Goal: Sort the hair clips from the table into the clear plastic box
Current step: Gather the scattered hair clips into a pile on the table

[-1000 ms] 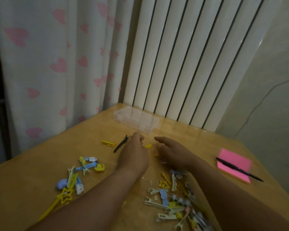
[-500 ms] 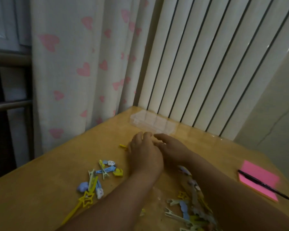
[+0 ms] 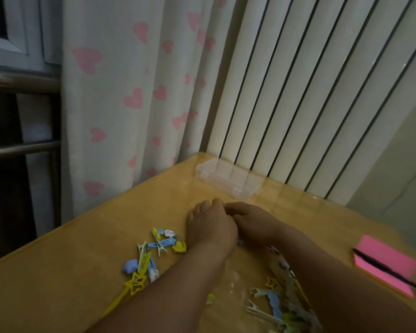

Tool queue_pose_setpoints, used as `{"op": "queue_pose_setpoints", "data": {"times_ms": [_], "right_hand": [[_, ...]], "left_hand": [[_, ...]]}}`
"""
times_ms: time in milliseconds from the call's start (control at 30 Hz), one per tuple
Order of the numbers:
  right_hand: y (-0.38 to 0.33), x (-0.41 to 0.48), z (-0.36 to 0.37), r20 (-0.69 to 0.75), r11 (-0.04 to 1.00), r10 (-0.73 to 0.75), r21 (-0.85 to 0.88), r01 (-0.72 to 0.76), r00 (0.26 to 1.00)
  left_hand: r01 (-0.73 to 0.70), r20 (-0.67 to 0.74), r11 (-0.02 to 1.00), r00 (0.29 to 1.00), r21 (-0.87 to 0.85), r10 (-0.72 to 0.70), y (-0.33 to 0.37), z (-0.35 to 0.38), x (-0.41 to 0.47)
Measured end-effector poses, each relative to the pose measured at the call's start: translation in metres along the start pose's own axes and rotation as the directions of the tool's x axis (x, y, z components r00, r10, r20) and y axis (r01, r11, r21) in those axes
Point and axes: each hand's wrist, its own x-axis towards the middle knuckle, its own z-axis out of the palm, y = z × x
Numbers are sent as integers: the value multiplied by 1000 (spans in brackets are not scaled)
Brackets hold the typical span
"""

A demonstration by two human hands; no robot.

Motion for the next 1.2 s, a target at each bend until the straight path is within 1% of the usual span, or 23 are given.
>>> {"op": "queue_pose_setpoints", "data": {"times_ms": [33, 100, 133, 200, 267, 300, 367, 433, 500, 533, 567, 633, 667, 767, 833, 867, 900, 967, 1000, 1033, 1067, 1133, 1200], "right_hand": [[1, -7, -2, -5, 1000, -3, -13, 3, 1000], [10, -19, -12, -67, 1000, 29, -7, -29, 997], [18, -23, -18, -99, 999, 51, -7, -52, 994], [33, -31, -25, -108, 995, 100, -18, -102, 989], [42, -41, -20, -50, 990, 138, 12, -138, 989], [43, -48, -16, -33, 992, 121, 27, -121, 992], [41, -71, -7, -46, 997, 47, 60, -45, 998], [39, -98, -2, -35, 996, 3, 93, 1, 999], [43, -120, -4, -26, 992, 20, 128, -16, 999], [48, -126, -6, -65, 986, 41, 165, -29, 997], [54, -131, -9, -137, 976, 67, 215, -36, 988], [69, -136, -15, -258, 952, 140, 300, -59, 956], [74, -139, -15, -262, 945, 170, 315, -83, 950], [77, -150, 0, -176, 953, 189, 271, -137, 966], [68, -162, 10, -158, 942, 191, 306, -136, 969], [63, -170, 12, -153, 936, 195, 324, -137, 969], [59, -178, 12, -154, 932, 197, 337, -136, 968], [51, -193, 7, -174, 922, 211, 361, -137, 962], [49, -198, 4, -197, 918, 223, 371, -137, 955], [47, -200, 3, -216, 915, 238, 376, -144, 947], [44, -202, 3, -219, 917, 247, 367, -155, 944], [34, -204, 13, -203, 933, 237, 320, -165, 950], [21, -209, 25, -210, 934, 236, 320, -162, 949]], "left_hand": [[-24, 36, 997, 999, -68, 27, 2, 0, -1], [-61, 24, 980, 997, -191, 67, 4, -1, -1], [-77, 15, 973, 997, -218, 82, 5, -2, -2], [-111, 70, 976, 990, -189, 126, 7, -3, -4], [-183, 191, 980, 962, -84, 196, 9, -1, -6], [-213, 248, 975, 943, -67, 223, 9, 1, -7], [-229, 343, 963, 901, -141, 265, 11, 4, -9], [-245, 403, 946, 860, -212, 313, 15, 4, -12], [-274, 429, 931, 831, -241, 356, 18, 4, -15], [-277, 434, 925, 822, -260, 369, 20, 3, -15], [-274, 438, 919, 815, -284, 379, 22, 2, -16], [-279, 461, 907, 791, -314, 403, 24, 1, -18], [-290, 489, 904, 767, -313, 415, 25, 1, -21], [-332, 570, 901, 697, -279, 434, 28, 1, -29], [-390, 590, 885, 662, -255, 462, 30, -4, -36], [-400, 584, 878, 658, -262, 475, 31, -8, -40], [-376, 582, 881, 662, -287, 472, 32, -13, -43], [-243, 599, 895, 674, -373, 433, 34, -20, -48], [-214, 612, 901, 672, -378, 417, 36, -21, -48], [-231, 618, 909, 674, -346, 406, 38, -22, -49], [-317, 617, 909, 668, -270, 416, 40, -24, -51], [-431, 621, 891, 663, -141, 418, 43, -24, -59], [-462, 634, 881, 652, -103, 416, 45, -29, -77]]}}
